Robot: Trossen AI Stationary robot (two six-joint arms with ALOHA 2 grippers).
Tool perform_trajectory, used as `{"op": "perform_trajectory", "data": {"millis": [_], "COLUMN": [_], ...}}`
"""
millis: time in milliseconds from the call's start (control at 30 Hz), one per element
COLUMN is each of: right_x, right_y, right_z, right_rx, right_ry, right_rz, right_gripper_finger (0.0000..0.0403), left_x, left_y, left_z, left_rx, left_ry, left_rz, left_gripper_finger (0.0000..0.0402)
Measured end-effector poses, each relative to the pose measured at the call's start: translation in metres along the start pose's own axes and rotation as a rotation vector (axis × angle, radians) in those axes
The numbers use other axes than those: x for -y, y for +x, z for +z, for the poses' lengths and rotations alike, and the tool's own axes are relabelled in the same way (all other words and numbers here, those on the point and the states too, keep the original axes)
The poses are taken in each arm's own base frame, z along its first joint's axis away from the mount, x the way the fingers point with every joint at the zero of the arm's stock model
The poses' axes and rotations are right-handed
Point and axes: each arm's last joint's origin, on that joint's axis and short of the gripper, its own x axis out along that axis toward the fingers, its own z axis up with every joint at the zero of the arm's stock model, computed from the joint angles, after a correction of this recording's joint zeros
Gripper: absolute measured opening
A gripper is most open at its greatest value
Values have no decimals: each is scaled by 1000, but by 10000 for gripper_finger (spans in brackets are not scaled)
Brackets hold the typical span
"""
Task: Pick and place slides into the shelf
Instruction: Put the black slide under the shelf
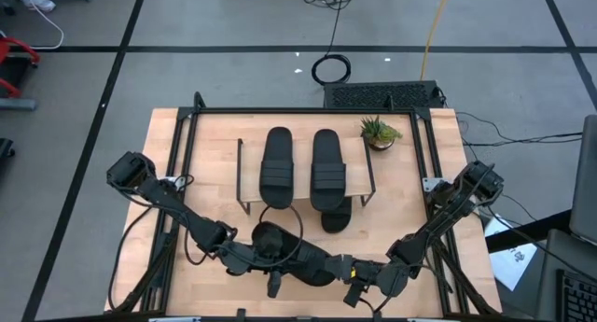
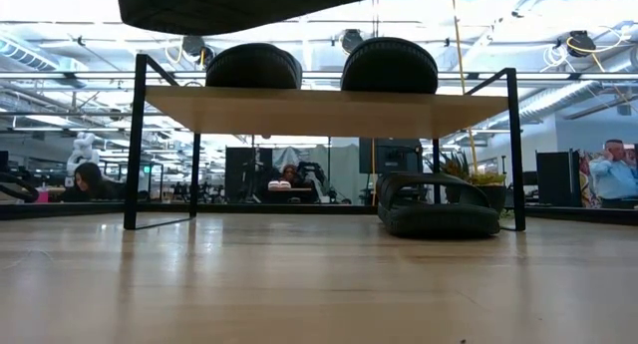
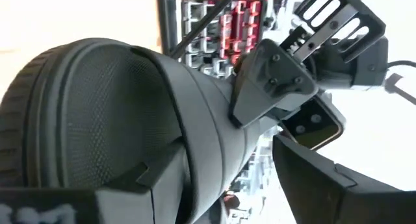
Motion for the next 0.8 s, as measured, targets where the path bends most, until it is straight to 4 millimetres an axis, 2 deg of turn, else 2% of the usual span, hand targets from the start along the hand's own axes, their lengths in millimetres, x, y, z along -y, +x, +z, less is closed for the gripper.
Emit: {"op": "perform_trajectory", "data": {"millis": [200, 567, 700, 800], "right_x": [1, 3, 2, 2], "right_y": [6, 15, 15, 15], "right_z": [-4, -9, -9, -9], "right_rx": [-18, 41, 73, 78], "right_ry": [38, 116, 131, 147], "right_rz": [-14, -12, -3, 1], "right_gripper_finger": [212, 170, 117, 48], "left_x": [4, 8, 8, 9], "left_y": [-3, -5, -5, -6], "left_z": [-2, -6, -6, -5], "left_rx": [-3, -13, -16, -14], "left_ry": [14, 25, 32, 30], "left_rz": [-8, -25, -33, -40], "left_gripper_finger": [2, 1, 1, 1]}}
